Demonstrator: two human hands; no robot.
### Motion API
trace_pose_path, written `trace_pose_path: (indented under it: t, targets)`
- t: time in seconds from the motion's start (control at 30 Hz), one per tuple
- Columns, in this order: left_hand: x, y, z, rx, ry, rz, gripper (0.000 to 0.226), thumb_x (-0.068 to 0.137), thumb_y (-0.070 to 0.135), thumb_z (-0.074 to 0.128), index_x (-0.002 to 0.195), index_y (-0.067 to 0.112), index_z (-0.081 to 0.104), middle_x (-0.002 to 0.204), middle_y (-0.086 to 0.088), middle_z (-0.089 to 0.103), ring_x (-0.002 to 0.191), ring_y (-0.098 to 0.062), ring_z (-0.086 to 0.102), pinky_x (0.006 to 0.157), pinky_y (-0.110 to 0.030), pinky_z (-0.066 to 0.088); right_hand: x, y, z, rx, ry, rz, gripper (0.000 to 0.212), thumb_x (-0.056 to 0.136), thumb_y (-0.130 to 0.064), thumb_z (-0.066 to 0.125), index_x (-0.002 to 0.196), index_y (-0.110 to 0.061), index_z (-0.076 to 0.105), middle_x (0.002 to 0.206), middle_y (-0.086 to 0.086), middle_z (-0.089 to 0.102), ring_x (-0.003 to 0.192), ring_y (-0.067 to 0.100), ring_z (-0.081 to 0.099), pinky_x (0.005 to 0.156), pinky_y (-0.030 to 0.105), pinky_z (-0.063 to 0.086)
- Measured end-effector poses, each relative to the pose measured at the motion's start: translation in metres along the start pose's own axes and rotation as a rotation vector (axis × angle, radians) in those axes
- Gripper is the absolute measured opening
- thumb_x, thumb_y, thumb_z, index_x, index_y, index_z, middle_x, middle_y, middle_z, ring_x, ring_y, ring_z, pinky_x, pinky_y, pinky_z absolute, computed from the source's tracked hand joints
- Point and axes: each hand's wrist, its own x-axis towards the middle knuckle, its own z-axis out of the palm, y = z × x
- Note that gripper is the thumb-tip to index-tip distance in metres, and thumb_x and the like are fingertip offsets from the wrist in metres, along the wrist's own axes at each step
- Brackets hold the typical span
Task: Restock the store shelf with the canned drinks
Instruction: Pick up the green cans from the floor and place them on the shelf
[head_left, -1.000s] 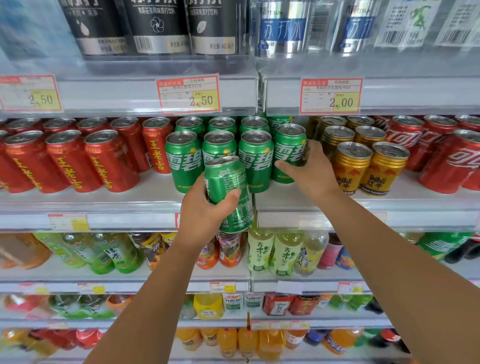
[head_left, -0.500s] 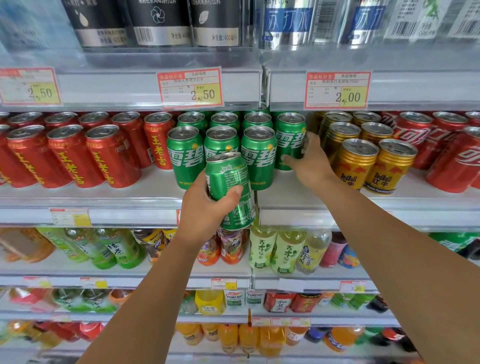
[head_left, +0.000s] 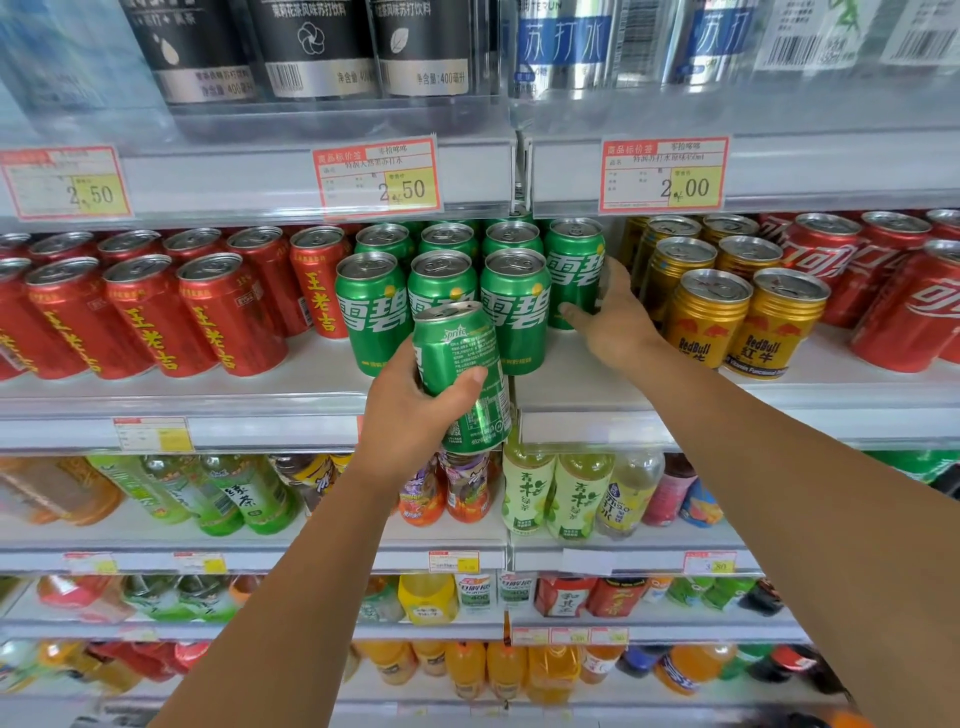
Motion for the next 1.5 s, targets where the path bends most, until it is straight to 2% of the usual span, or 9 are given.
trace_pose_path:
  t: [0.17, 0.37, 0.47, 0.63, 0.8, 1.0, 1.23, 1.43, 1.5]
  targets:
    - [-0.002, 0.013, -0.004, -0.048, -0.083, -0.012, 0.038, 0.084, 0.025, 0.074, 0.119, 0.03, 0.058, 0.105, 0.016, 0.071, 0.097, 0.0, 0.067, 0.074, -0.013, 0.053, -0.07, -0.019, -0.012, 0.161, 0.161, -0.252, 0.058, 0.095, -0.017, 0.054, 0.148, -0.017, 0.029, 0.134, -0.003, 0.052, 0.121, 0.006, 0.049, 0.107, 0.029, 0.038]
    - [-0.007, 0.037, 0.019, -0.088, -0.073, 0.033, 0.055, 0.074, 0.022, 0.085, 0.12, 0.026, 0.055, 0.106, 0.012, 0.072, 0.096, 0.0, 0.068, 0.079, -0.019, 0.055, -0.146, -0.024, -0.01, 0.293, -0.298, -0.361, 0.084, 0.08, -0.012, 0.074, 0.136, -0.05, 0.024, 0.126, -0.033, 0.048, 0.118, -0.014, 0.047, 0.092, 0.006, 0.039]
    - [-0.009, 0.048, 0.04, -0.024, -0.024, 0.074, 0.056, 0.065, 0.036, 0.088, 0.109, 0.033, 0.054, 0.098, 0.015, 0.07, 0.089, 0.003, 0.068, 0.075, -0.021, 0.056, -0.143, -0.024, -0.005, 0.382, -0.192, -0.325, 0.077, 0.071, -0.001, 0.082, 0.125, -0.038, 0.042, 0.115, -0.022, 0.06, 0.105, -0.005, 0.061, 0.081, 0.013, 0.05]
    - [-0.008, 0.048, 0.05, 0.033, -0.062, 0.106, 0.059, 0.066, 0.046, 0.085, 0.115, 0.03, 0.055, 0.108, 0.016, 0.069, 0.1, 0.002, 0.064, 0.086, -0.023, 0.051, -0.125, -0.013, -0.013, 0.205, 0.065, -0.322, 0.076, 0.062, -0.018, 0.087, 0.125, -0.029, 0.046, 0.12, -0.003, 0.049, 0.111, 0.006, 0.05, 0.087, 0.021, 0.047]
    - [-0.002, 0.01, 0.024, 0.376, -0.068, 0.139, 0.053, 0.079, 0.049, 0.074, 0.127, 0.031, 0.058, 0.126, 0.017, 0.06, 0.111, 0.007, 0.051, 0.094, -0.017, 0.038, -0.102, -0.001, -0.028, 0.256, 0.103, -0.21, 0.073, 0.064, -0.026, 0.088, 0.126, -0.03, 0.049, 0.112, -0.02, 0.06, 0.1, -0.01, 0.056, 0.076, 0.006, 0.044]
    - [0.005, -0.038, 0.029, 0.641, -0.007, 0.411, 0.043, 0.072, 0.059, 0.071, 0.104, 0.031, 0.074, 0.104, 0.016, 0.073, 0.094, -0.007, 0.066, 0.091, -0.043, 0.049, -0.067, 0.012, -0.029, 0.209, 0.11, -0.142, 0.092, 0.063, -0.02, 0.089, 0.136, -0.015, 0.033, 0.125, -0.002, 0.055, 0.115, 0.011, 0.055, 0.097, 0.03, 0.048]
    - [0.009, -0.052, 0.037, 0.638, 0.089, 0.481, 0.037, 0.074, 0.06, 0.068, 0.099, 0.033, 0.075, 0.099, 0.019, 0.072, 0.092, -0.006, 0.063, 0.094, -0.026, 0.035, -0.052, 0.021, -0.024, 0.134, 0.04, -0.147, 0.089, 0.067, -0.024, 0.086, 0.139, -0.024, 0.035, 0.131, -0.004, 0.052, 0.121, 0.013, 0.049, 0.103, 0.035, 0.043]
    - [0.008, -0.055, 0.039, 0.635, 0.123, 0.516, 0.037, 0.075, 0.059, 0.068, 0.099, 0.031, 0.076, 0.099, 0.017, 0.072, 0.092, -0.008, 0.063, 0.092, -0.023, 0.03, -0.054, 0.019, -0.034, 0.15, -0.07, -0.119, 0.081, 0.081, -0.011, 0.074, 0.147, -0.026, 0.03, 0.123, -0.013, 0.054, 0.113, 0.004, 0.053, 0.076, 0.004, 0.04]
    - [0.009, -0.056, 0.039, 0.639, 0.129, 0.532, 0.036, 0.075, 0.057, 0.069, 0.098, 0.031, 0.076, 0.099, 0.016, 0.072, 0.092, -0.008, 0.062, 0.092, -0.023, 0.03, -0.056, 0.019, -0.033, 0.178, -0.048, -0.1, 0.084, 0.079, -0.011, 0.076, 0.147, -0.022, 0.029, 0.126, -0.008, 0.055, 0.112, 0.006, 0.054, 0.078, 0.007, 0.042]
